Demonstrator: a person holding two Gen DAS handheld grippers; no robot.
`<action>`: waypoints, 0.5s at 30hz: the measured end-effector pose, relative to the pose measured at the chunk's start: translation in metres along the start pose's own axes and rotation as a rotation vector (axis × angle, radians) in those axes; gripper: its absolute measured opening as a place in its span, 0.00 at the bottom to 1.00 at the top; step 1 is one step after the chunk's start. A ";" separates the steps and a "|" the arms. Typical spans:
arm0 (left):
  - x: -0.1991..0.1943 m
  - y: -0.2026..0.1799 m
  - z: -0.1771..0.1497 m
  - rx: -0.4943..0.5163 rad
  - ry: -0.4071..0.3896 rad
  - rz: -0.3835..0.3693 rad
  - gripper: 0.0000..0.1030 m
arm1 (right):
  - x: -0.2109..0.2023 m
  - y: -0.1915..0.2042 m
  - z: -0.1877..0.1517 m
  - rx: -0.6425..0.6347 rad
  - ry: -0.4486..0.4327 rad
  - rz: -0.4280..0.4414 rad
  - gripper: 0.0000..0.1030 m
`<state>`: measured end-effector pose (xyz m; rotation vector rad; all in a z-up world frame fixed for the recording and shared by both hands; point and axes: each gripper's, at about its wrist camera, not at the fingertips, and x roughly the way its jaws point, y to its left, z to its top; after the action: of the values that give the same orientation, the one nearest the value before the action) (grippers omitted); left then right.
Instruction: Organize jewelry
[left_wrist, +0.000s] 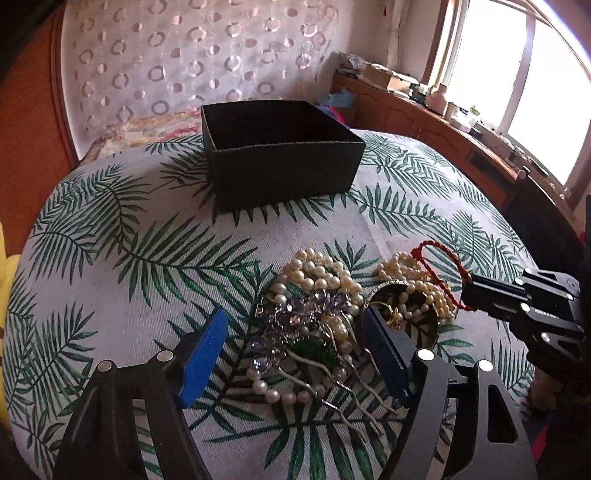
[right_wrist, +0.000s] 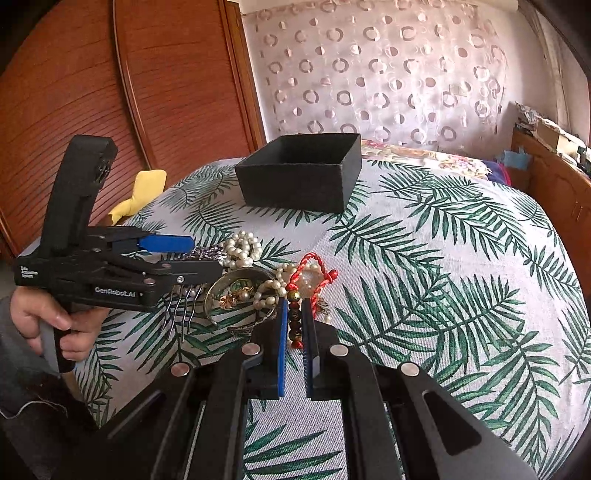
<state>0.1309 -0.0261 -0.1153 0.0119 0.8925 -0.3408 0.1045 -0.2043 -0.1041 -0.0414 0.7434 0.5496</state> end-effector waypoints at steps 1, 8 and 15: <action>0.000 0.000 0.000 -0.003 0.001 0.002 0.70 | 0.000 0.000 0.000 0.001 -0.001 0.002 0.08; -0.005 -0.002 -0.004 0.003 0.000 -0.014 0.51 | -0.001 -0.002 -0.001 0.006 -0.009 0.008 0.08; -0.015 0.000 -0.008 -0.011 -0.026 -0.017 0.50 | -0.001 -0.001 -0.001 -0.003 -0.010 -0.002 0.08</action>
<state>0.1163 -0.0206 -0.1090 -0.0103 0.8692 -0.3511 0.1037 -0.2056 -0.1039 -0.0421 0.7323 0.5487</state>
